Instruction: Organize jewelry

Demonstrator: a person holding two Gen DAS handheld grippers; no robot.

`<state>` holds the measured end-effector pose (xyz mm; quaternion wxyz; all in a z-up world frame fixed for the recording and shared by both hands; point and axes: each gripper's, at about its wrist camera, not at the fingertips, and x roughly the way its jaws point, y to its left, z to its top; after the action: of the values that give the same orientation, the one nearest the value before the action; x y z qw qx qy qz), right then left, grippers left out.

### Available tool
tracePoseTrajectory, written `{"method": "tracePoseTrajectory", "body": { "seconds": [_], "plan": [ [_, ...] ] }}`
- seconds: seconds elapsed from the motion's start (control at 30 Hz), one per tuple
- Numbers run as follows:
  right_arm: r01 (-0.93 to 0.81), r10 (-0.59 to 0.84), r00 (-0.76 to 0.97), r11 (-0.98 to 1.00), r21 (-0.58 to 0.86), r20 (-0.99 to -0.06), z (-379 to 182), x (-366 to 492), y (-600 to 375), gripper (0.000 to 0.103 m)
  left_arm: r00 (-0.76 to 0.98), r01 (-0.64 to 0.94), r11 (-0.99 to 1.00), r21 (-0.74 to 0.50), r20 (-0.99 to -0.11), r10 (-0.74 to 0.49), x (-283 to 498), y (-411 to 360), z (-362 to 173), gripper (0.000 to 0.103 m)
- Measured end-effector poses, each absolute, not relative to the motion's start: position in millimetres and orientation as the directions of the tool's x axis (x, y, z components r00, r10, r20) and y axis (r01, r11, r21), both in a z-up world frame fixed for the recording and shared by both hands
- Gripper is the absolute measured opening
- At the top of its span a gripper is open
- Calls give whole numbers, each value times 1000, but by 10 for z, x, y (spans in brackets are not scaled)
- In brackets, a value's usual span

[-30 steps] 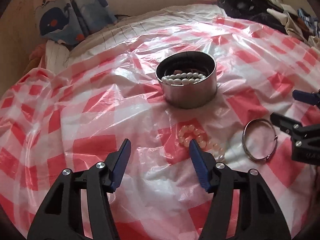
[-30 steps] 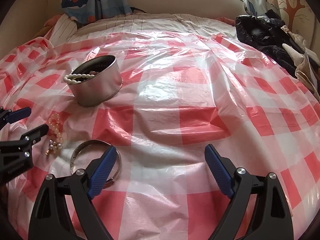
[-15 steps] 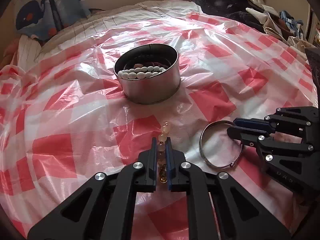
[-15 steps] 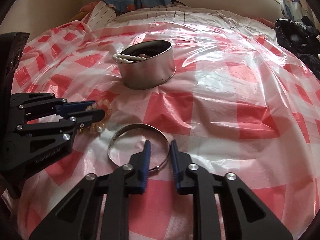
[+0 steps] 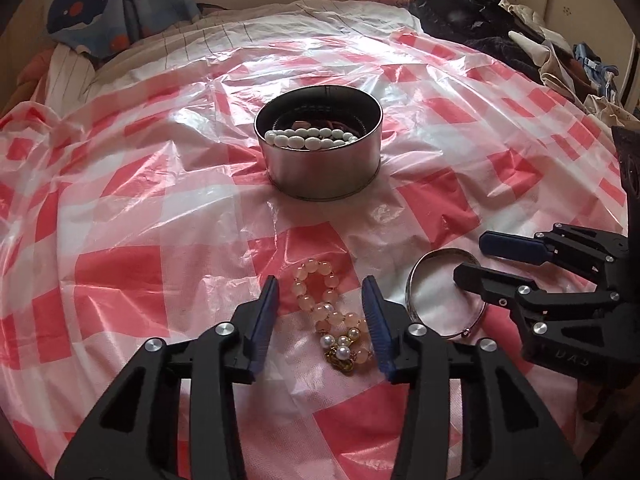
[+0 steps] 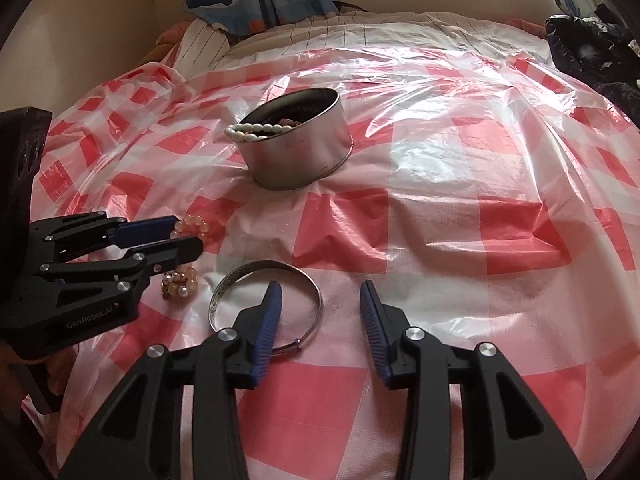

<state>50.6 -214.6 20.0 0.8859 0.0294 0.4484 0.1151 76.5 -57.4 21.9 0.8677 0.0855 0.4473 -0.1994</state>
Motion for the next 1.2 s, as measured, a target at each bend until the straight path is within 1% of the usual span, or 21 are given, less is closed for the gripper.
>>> {"method": "tracePoseTrajectory", "body": {
  "seconds": [0.07, 0.1, 0.13, 0.17, 0.2, 0.23, 0.27, 0.33, 0.5, 0.53, 0.63, 0.7, 0.73, 0.77, 0.8, 0.83, 0.87, 0.9, 0.93, 1.1, 1.2],
  "plan": [
    [-185, 209, 563, 975, 125, -800, 171, 517, -2099, 39, 518, 429, 903, -14, -815, -259, 754, -607, 186, 42],
    [-191, 202, 561, 975, 112, -803, 161, 518, -2074, 36, 521, 431, 902, -3, -816, -252, 746, -622, 175, 42],
    [-199, 200, 560, 974, 104, -804, 157, 515, -2055, 23, 523, 433, 901, 4, -816, -248, 740, -634, 171, 42],
    [-205, 205, 558, 973, 106, -804, 155, 512, -2047, 13, 524, 435, 900, 10, -816, -245, 734, -647, 172, 42],
    [-204, 208, 560, 973, 109, -802, 158, 507, -2053, 11, 525, 436, 900, 15, -816, -242, 730, -655, 173, 42],
    [-200, 208, 565, 973, 113, -798, 164, 500, -2064, 6, 527, 436, 900, 19, -816, -238, 728, -660, 171, 42],
    [-195, 211, 572, 974, 118, -793, 174, 493, -2077, 5, 528, 436, 900, 23, -816, -235, 725, -664, 169, 43],
    [-181, 206, 590, 976, 121, -780, 203, 483, -2107, 5, 530, 436, 899, 30, -816, -230, 721, -669, 166, 47],
    [-165, 195, 607, 979, 118, -771, 242, 494, -2131, 5, 533, 439, 898, 41, -816, -223, 712, -684, 164, 50],
    [-166, 195, 603, 979, 117, -773, 240, 502, -2127, 7, 534, 439, 898, 42, -816, -222, 711, -679, 163, 51],
    [-170, 182, 594, 980, 99, -784, 215, 507, -2093, 44, 536, 439, 897, 48, -816, -218, 706, -685, 157, 53],
    [-189, 179, 580, 979, 83, -795, 182, 512, -2048, 43, 537, 439, 897, 51, -815, -216, 703, -691, 151, 54],
    [-194, 171, 573, 979, 70, -801, 155, 510, -2025, 39, 538, 439, 897, 53, -815, -215, 702, -694, 150, 54],
    [-200, 168, 570, 978, 63, -804, 146, 508, -2007, 26, 541, 438, 897, 54, -813, -215, 698, -692, 152, 54],
    [-205, 173, 567, 977, 66, -806, 143, 508, -2001, 17, 545, 437, 898, 56, -811, -215, 694, -692, 155, 54],
    [-203, 176, 565, 977, 71, -806, 138, 506, -2008, 8, 549, 436, 898, 59, -808, -214, 689, -692, 160, 48],
    [-198, 182, 568, 977, 81, -803, 144, 500, -2026, 6, 551, 437, 898, 57, -806, -217, 684, -689, 167, 24],
    [-192, 187, 575, 977, 90, -797, 160, 494, -2047, 4, 550, 436, 899, 49, -805, -223, 685, -681, 178, 13],
    [-186, 191, 584, 978, 99, -789, 181, 486, -2067, 4, 549, 439, 898, 39, -802, -234, 678, -675, 193, 7],
    [-149, 198, 638, 980, 133, -744, 301, 454, -2179, 4, 585, 434, 899, 49, -775, -240, 646, -669, 303, 7],
    [-138, 196, 651, 980, 140, -733, 342, 457, -2210, 4, 590, 422, 906, 43, -772, -238, 661, -644, 318, 7]
  ]
}}
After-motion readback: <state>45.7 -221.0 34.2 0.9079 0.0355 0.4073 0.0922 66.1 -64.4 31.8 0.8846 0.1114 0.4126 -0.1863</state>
